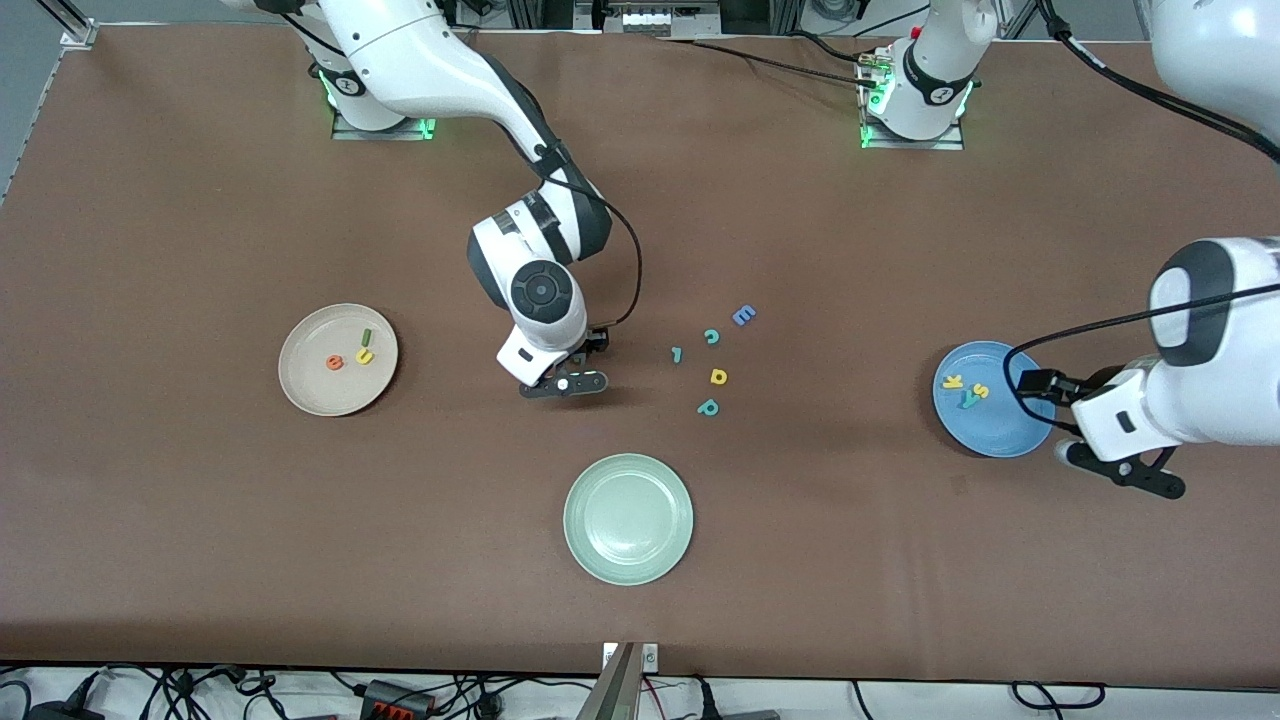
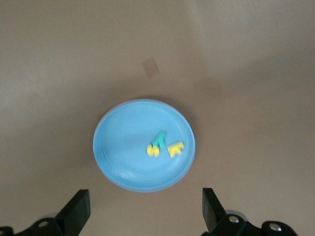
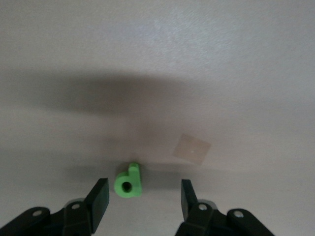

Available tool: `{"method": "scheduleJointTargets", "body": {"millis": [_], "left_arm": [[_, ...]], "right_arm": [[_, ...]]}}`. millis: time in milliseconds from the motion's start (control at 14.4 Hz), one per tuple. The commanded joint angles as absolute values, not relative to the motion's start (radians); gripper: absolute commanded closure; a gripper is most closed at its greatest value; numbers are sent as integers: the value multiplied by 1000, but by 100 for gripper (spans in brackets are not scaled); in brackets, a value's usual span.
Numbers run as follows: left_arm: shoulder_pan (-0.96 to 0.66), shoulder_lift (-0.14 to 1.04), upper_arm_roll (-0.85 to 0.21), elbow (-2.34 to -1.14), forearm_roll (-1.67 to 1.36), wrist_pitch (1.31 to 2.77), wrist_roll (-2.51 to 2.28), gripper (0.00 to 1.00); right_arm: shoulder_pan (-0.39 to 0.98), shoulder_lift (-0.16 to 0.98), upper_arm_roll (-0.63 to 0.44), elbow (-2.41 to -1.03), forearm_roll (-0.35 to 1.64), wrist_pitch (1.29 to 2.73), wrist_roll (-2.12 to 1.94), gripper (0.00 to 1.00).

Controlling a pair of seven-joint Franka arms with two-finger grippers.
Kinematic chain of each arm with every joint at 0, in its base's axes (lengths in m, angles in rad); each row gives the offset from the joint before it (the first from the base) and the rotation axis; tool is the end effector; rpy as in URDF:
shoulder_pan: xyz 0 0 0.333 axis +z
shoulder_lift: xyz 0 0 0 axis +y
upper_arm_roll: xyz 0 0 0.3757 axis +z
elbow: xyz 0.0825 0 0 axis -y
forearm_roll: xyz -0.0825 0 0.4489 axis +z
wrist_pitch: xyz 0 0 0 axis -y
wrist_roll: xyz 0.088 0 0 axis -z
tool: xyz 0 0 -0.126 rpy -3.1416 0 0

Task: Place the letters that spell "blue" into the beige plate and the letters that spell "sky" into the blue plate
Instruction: 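Return the left arm to rest while the right gripper reaches the green d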

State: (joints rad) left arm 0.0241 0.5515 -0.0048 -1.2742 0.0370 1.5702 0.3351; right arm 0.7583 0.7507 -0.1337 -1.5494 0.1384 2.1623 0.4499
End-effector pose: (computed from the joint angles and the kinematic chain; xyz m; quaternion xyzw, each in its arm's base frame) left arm 0.7754 0.0204 0.4323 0.9790 -0.1581 -0.1284 0.0057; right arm 0.6177 0.4718 0.1807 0.9961 0.0596 -0.0597 0.0260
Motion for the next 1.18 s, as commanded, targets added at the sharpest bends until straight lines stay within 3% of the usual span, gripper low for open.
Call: {"method": "scheduleJointTargets", "body": {"millis": [0, 209, 418, 765, 1113], "left_arm": [[31, 491, -12, -1235, 12, 1455, 275, 0], [31, 430, -26, -1232, 11, 1349, 141, 0], [19, 312, -18, -1267, -2, 1368, 106, 0], [-74, -27, 45, -1700, -57, 1672, -94, 0], [30, -41, -72, -1723, 37, 1666, -14, 0]], "right_arm": [[756, 764, -129, -1523, 152, 2155, 477, 37], [755, 772, -127, -1523, 208, 2178, 483, 38], [756, 772, -129, -1523, 238, 2175, 472, 39], [759, 795, -129, -1525, 195, 2177, 472, 39], [759, 795, -129, -1525, 206, 2183, 472, 41]]}}
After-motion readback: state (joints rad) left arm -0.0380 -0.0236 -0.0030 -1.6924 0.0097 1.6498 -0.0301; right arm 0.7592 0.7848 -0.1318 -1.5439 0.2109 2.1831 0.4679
